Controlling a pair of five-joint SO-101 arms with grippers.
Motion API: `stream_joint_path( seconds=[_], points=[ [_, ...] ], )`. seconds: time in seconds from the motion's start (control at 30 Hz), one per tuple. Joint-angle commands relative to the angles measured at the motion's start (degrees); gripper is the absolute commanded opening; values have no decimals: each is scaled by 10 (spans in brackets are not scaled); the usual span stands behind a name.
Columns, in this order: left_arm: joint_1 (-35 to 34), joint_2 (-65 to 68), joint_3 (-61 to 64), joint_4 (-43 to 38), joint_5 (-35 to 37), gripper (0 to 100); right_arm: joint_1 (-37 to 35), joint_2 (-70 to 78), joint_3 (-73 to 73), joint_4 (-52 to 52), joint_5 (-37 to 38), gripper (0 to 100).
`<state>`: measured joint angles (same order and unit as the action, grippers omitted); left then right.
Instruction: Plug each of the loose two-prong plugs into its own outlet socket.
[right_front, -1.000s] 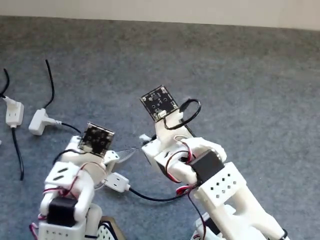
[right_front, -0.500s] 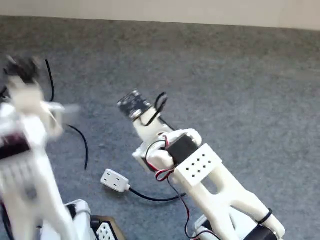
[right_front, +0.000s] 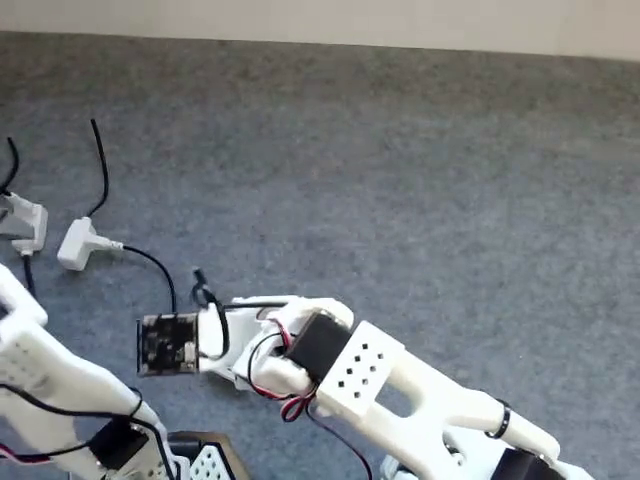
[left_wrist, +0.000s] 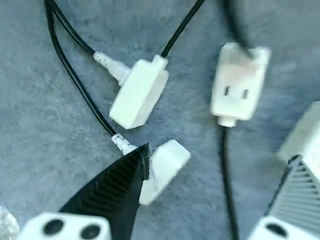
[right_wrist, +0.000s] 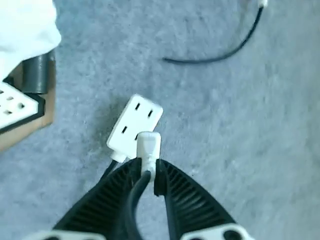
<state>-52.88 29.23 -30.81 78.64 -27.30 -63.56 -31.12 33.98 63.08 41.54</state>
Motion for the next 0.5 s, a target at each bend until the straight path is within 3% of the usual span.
stream_joint_path(
  seconds=[0.0, 0.23, 0.3, 0.37, 0.47],
  points=[
    [-14, 104, -155, 48, -27, 400, -24, 12, -15, -16, 93, 5],
    [-17, 200, -305, 110, -27, 400, -26, 154, -60, -15, 196, 5],
    [-17, 218, -334, 113, -27, 400, -26, 180, -79, -17, 185, 5],
    [-17, 234, -354, 113, -27, 400, -22, 193, -102, -21, 92, 5],
    [-17, 254, -371, 114, -27, 400, 13, 193, -153, -15, -150, 5]
  ],
)
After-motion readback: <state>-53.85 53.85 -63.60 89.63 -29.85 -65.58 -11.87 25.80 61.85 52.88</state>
